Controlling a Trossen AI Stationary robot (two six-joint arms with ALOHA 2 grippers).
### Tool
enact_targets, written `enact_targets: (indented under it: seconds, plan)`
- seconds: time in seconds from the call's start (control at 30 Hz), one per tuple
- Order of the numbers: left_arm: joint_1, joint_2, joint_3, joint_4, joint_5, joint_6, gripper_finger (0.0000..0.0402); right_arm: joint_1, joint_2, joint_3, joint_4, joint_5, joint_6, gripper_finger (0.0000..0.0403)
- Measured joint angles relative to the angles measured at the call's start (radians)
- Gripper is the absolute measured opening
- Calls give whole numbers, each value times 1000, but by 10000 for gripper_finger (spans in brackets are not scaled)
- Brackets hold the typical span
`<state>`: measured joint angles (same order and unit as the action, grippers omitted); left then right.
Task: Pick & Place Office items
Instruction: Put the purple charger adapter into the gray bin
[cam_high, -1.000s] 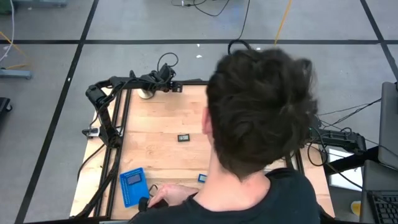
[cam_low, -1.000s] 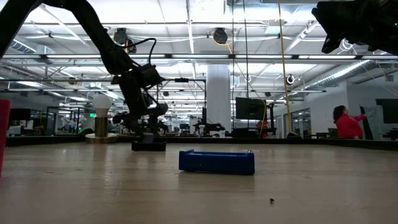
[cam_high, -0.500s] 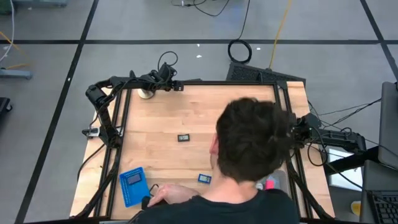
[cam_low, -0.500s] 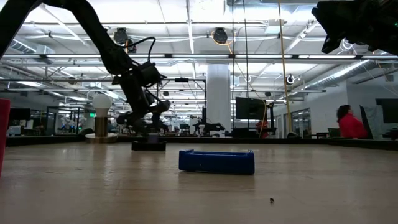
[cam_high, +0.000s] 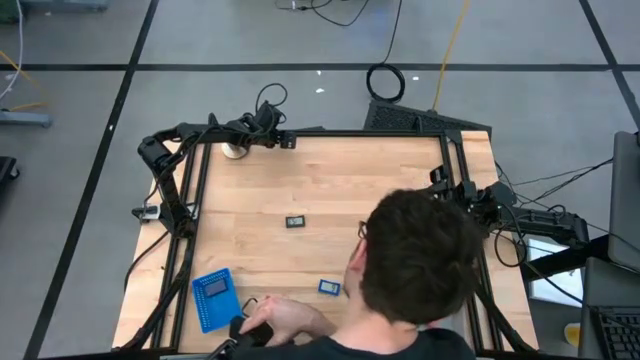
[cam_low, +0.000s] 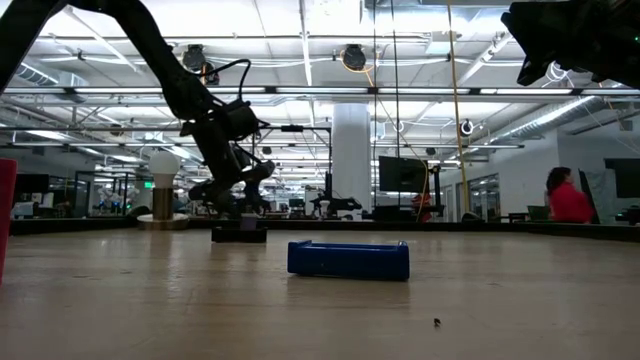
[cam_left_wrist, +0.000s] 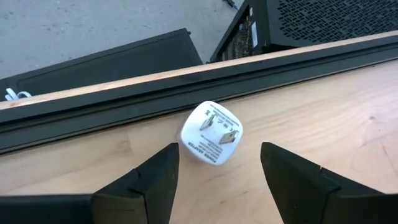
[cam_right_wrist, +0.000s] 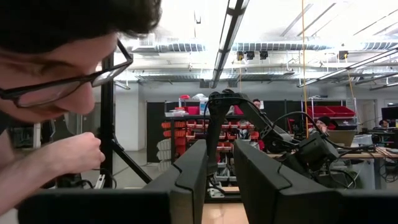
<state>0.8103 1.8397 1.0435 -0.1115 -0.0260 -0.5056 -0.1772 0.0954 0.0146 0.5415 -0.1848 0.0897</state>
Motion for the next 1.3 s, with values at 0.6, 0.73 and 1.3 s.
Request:
enact_targets:
  seconds: [0.6,0.73,1.3]
  plan:
    - [-7,53,119,-197,-34,5,230,0,0,0,0,0,0,73]
    - [-6,109,192,-267,-39,0,230,0,0,0,0,0,0,73]
    - [-20,123,223,-252,-79,-160,230,0,0,0,0,0,0,73]
